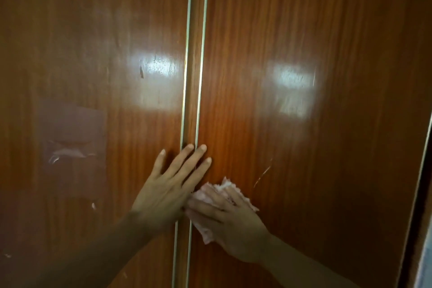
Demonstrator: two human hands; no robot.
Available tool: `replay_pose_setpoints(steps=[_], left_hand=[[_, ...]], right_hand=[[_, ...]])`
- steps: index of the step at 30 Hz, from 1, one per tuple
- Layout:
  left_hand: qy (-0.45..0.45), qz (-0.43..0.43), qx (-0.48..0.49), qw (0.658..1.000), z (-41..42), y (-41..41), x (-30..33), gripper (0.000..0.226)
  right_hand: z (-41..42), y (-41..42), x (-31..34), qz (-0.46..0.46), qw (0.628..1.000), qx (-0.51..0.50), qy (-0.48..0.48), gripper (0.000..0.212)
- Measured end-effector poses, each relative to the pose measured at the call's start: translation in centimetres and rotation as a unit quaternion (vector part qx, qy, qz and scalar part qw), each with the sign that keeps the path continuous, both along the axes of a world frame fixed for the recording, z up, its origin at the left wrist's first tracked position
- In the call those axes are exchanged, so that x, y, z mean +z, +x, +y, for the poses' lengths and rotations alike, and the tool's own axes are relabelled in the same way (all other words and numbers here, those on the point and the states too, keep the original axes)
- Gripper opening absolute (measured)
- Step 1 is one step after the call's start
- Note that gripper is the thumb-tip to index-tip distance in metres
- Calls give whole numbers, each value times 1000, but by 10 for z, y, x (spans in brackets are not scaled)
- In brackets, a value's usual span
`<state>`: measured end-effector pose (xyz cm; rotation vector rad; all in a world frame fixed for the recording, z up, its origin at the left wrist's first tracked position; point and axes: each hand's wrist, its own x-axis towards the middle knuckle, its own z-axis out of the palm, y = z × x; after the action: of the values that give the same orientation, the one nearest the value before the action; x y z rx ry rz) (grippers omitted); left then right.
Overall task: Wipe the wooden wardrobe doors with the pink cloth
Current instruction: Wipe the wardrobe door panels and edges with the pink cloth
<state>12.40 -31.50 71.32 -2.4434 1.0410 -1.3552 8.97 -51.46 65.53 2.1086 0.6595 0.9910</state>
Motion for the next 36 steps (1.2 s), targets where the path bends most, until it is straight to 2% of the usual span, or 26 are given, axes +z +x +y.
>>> replay_pose_setpoints(steps=[1, 3, 7, 9, 11, 12, 14, 15, 17, 18, 20, 22, 24, 25, 27, 29, 30, 32, 33, 34, 36], left_hand=[[19, -8, 3, 1000, -1, -3, -2, 113], [11, 1, 7, 1000, -6, -8, 1, 111], [-33, 2, 26, 999, -23, -17, 20, 115], [-53, 4, 33, 998, -29, -19, 23, 112], [-74, 12, 45, 996, -37, -21, 18, 111], [-81, 17, 54, 995, -42, -23, 13, 111], [-83, 25, 66, 994, -53, -29, 7, 113], [-76, 22, 65, 995, -58, -31, 5, 113], [-45, 5, 56, 997, -68, -37, 8, 112], [-30, -2, 49, 998, -75, -39, 12, 111], [-35, -3, 38, 999, -87, -44, 20, 108], [-58, 2, 34, 998, -100, -47, 24, 107], [-74, 8, 35, 997, -109, -48, 23, 106], [-79, 11, 36, 996, -112, -49, 20, 105], [-84, 17, 42, 995, -117, -50, 15, 107], [-79, 27, 55, 995, -121, -54, 10, 112], [-77, 32, 59, 995, -122, -55, 9, 115], [-76, 40, 65, 994, -129, -60, 11, 118], [-76, 43, 68, 994, -134, -63, 13, 119], [-81, 44, 67, 993, -141, -66, 16, 118], [-95, 48, 58, 993, -155, -71, 23, 117]], right_hand=[[-12, -3, 5, 17, 999, 9, -30, 75], [-39, -10, 40, 0, 999, 26, -21, 72], [-95, -21, 157, -153, 979, -16, 134, 60], [-99, -23, 176, -188, 957, -7, 223, 59], [-88, -18, 142, -198, 946, 5, 256, 61], [-81, -17, 109, -171, 959, 13, 224, 63], [-79, -24, 42, -70, 994, 32, 80, 66], [-85, -29, 24, -29, 999, 43, 11, 65], [-106, -35, 30, 11, 996, 68, -58, 64], [-118, -37, 47, -1, 996, 72, -46, 63], [-144, -39, 95, -83, 994, 42, 62, 65], [-171, -48, 143, -169, 971, -10, 167, 64], [-179, -53, 152, -199, 949, -23, 242, 63], [-179, -53, 136, -204, 944, -23, 258, 64], [-180, -53, 73, -163, 959, 4, 232, 65], [-199, -61, 0, -69, 991, 29, 112, 60], [-212, -66, -19, -30, 999, 30, 34, 59], [-237, -74, -7, 17, 997, 45, -67, 59], [-242, -78, 15, 22, 997, 47, -56, 58], [-247, -79, 43, 5, 999, 43, -4, 57], [-258, -83, 113, -89, 987, 21, 135, 59]])
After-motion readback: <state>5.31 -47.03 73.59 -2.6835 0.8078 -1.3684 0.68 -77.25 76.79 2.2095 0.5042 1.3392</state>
